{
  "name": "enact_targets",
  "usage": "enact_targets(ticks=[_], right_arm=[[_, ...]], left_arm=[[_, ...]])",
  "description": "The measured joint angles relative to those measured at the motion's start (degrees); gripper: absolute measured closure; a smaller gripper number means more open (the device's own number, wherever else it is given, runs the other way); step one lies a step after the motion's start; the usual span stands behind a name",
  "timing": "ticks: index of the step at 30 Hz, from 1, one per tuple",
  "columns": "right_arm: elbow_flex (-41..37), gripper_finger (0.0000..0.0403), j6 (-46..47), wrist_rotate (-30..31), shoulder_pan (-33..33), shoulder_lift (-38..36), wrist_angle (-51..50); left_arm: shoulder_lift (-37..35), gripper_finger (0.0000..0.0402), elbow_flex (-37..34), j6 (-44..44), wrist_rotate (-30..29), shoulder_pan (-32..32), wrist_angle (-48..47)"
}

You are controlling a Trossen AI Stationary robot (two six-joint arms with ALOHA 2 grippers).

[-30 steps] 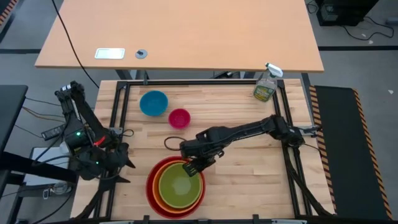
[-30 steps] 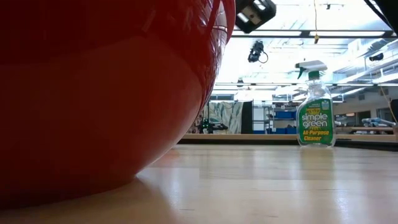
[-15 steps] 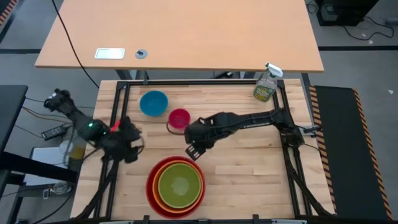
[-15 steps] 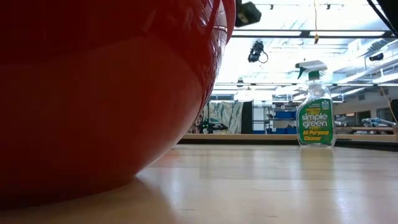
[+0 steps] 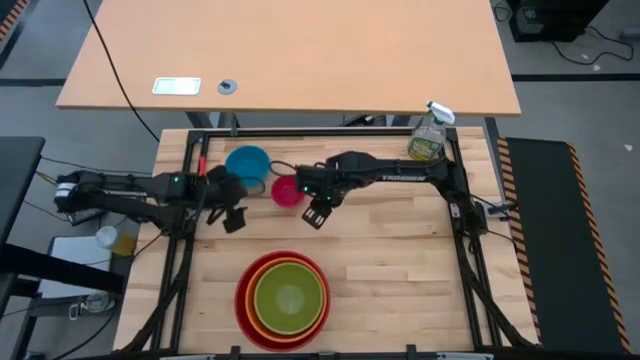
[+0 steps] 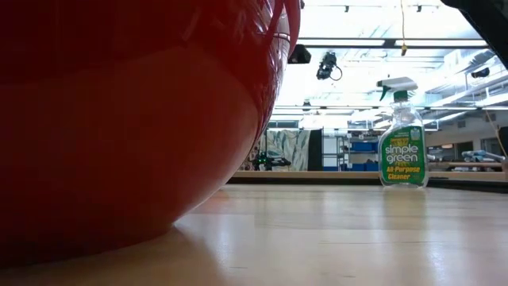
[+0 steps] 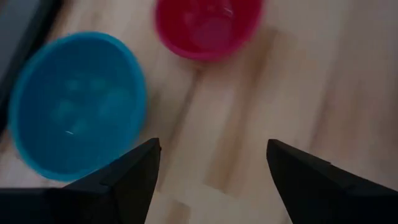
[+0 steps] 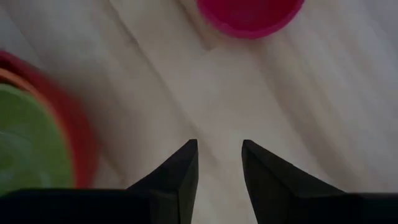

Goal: Nest bowls inside each other
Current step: Stack the blue bowl on top of the green bowl

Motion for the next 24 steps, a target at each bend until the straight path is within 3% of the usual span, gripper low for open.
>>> enact_targets(ticks=[4, 7, 13, 18, 24], right_arm=[[0.0, 0.0271, -6.9, 1.1, -2.6, 0.0, -1.3], [0.0, 0.0271, -11.2, 1.1, -4.6, 0.0, -1.3], [0.0, 0.0271, -19.8, -0.4, -9.8, -0.1, -0.1], [0.0, 0.0271, -24.2, -2.5, -14.3, -0.1, -0.5], [0.0, 0.0271, -28.2, -4.6, -15.7, -0.3, -0.3]], left_arm=[[0.0, 0.0104, 0.4, 4.6, 0.5, 6.4, 3.8], [2.0, 0.0104, 3.6, 0.8, 3.0, 9.6, 4.4], [11.6, 0.0104, 9.5, 2.0, 3.1, 13.1, 2.8], [20.9, 0.0104, 9.8, 5.7, 4.3, 15.1, 1.4], [27.0, 0.0104, 9.9, 10.2, 2.3, 16.0, 1.1]])
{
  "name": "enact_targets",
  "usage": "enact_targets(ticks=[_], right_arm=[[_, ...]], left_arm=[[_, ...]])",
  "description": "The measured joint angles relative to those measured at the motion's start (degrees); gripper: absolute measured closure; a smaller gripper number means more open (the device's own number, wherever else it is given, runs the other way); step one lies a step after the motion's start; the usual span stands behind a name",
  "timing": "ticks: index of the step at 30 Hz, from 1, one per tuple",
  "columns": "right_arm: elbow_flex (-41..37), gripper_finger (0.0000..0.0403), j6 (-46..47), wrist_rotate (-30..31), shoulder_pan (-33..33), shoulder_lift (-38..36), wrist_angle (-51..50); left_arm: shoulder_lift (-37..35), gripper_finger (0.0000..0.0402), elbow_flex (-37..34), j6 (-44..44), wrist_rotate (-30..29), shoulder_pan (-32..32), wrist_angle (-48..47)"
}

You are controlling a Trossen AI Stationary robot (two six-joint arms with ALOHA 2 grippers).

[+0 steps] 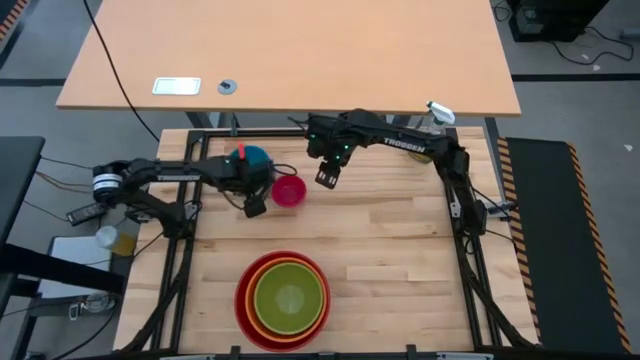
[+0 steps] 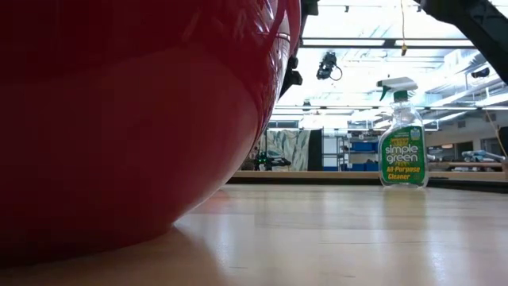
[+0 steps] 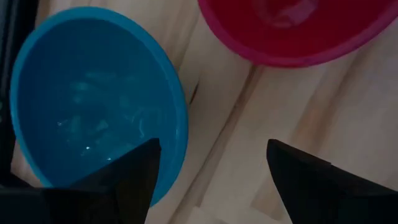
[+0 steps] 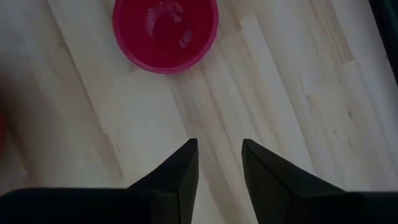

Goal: Nest bowls inside each other
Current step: Stack the blue bowl on top of the green bowl

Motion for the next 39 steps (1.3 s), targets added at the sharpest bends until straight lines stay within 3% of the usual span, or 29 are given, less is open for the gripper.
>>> enact_targets(ticks=[12, 16, 28, 35, 39], right_arm=[[0.0, 0.0271, 0.3, -1.0, -0.3, -5.3, 2.0], [0.0, 0.0271, 1.5, -0.4, 0.3, -8.2, 3.8], [0.0, 0.0271, 3.3, 4.8, 0.7, -12.8, 5.2], [-0.4, 0.0271, 3.8, 5.4, 0.8, -12.8, 6.1], [-6.5, 0.0271, 3.3, 5.4, 0.7, -14.4, 8.0]], left_arm=[[7.7, 0.0118, -0.3, 7.6, 2.6, 5.9, 0.8], [10.1, 0.0169, -0.3, 9.9, 3.2, 6.8, 1.2], [11.8, 0.0386, -0.2, 13.5, 3.1, 7.0, 0.4], [11.0, 0.0393, 1.1, 14.2, 3.4, 7.0, -5.3], [7.3, 0.0394, 5.2, 14.2, 3.5, 6.9, -8.5]])
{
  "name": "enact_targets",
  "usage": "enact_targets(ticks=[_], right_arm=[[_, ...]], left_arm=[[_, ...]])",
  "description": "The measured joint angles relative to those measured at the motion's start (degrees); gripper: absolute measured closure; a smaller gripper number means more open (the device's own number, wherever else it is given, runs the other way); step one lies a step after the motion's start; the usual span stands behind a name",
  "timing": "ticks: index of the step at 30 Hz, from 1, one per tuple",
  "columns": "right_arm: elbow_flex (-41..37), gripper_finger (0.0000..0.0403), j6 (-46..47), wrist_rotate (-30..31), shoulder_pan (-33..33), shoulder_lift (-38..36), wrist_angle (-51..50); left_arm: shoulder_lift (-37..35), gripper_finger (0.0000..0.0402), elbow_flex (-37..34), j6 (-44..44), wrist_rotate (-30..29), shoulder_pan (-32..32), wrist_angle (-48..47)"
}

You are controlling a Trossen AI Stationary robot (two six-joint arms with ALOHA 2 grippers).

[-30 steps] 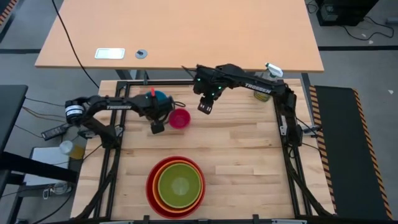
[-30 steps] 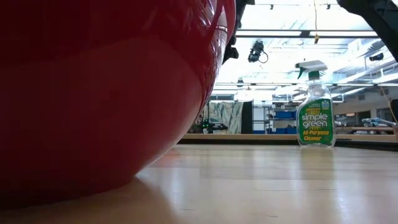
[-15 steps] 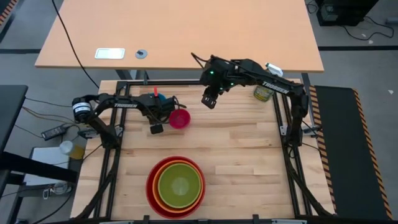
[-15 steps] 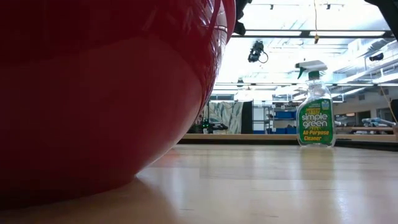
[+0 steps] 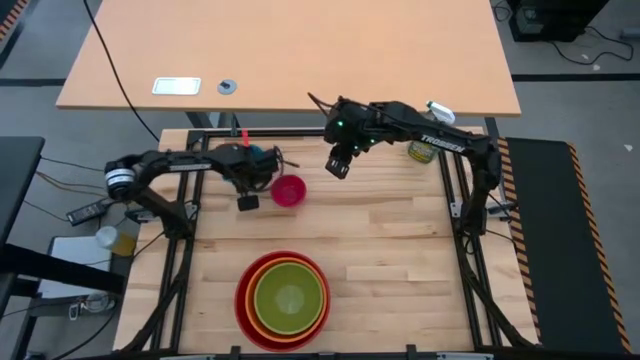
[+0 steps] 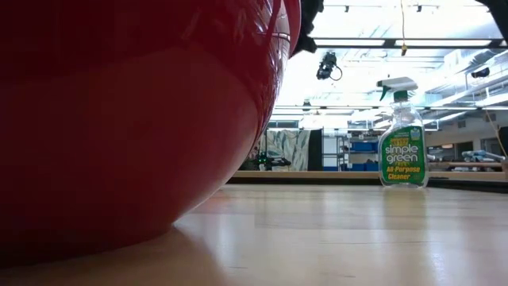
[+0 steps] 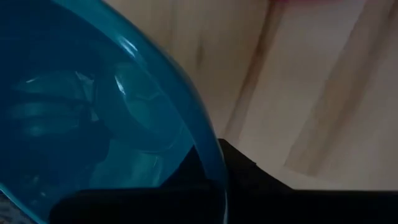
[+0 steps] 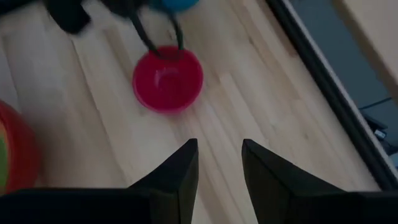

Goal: Nest bowls inside each other
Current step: Stack the blue bowl on top of the green bowl

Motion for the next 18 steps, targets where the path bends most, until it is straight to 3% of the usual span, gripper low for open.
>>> enact_targets(ticks=[11, 18], right_arm=[[-34.4, 0.0271, 9.1, -3.8, -0.1, -18.1, 30.0], [-46.9, 0.0271, 18.2, -3.7, 1.6, -25.3, 38.4]], left_arm=[[-10.7, 0.0396, 12.3, -1.6, -0.5, -6.1, -7.7], [-12.5, 0.0396, 17.0, -0.7, 2.0, -11.9, -14.3]])
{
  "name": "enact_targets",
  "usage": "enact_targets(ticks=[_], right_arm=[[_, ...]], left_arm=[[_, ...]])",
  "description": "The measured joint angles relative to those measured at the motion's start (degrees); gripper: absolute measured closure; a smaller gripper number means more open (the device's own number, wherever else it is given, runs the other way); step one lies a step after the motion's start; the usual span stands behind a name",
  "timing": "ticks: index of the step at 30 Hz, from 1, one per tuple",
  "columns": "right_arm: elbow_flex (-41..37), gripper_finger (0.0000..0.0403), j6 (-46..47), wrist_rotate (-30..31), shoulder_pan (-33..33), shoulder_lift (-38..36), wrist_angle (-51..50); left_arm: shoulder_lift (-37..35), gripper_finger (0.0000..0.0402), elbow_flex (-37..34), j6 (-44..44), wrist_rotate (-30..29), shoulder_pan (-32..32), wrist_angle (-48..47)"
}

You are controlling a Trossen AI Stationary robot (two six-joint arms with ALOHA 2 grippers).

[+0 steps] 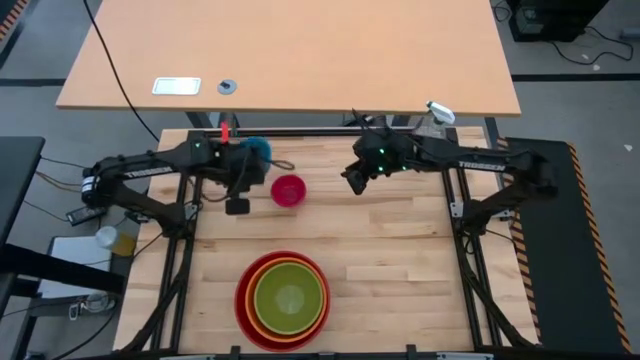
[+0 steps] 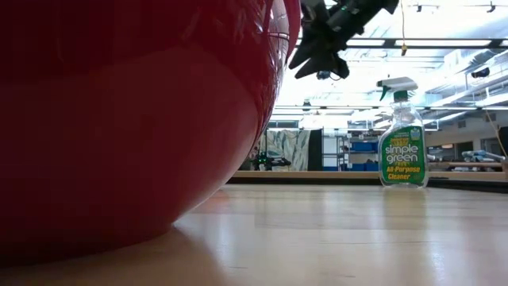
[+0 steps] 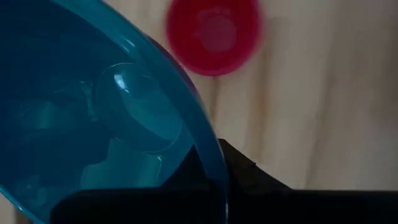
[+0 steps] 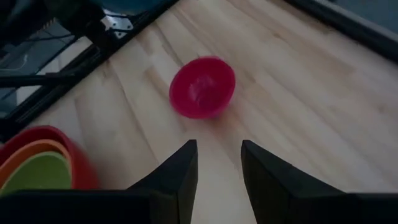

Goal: Nest bowls inside each other
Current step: Stack the blue bowl on top of the green bowl

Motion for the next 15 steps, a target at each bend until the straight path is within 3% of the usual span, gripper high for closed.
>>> enact_targets(ticks=[7, 15], right_arm=[[-5.8, 0.0271, 7.1, 3.3, 1.9, -4.9, 0.2], [-15.0, 0.0271, 15.9, 5.4, 3.1, -6.9, 9.6]], left_arm=[[0.2, 0.0396, 2.2, 1.3, 9.7, -11.4, -1.7], [0.2, 0.0395, 3.5, 1.4, 10.6, -29.1, 3.1]])
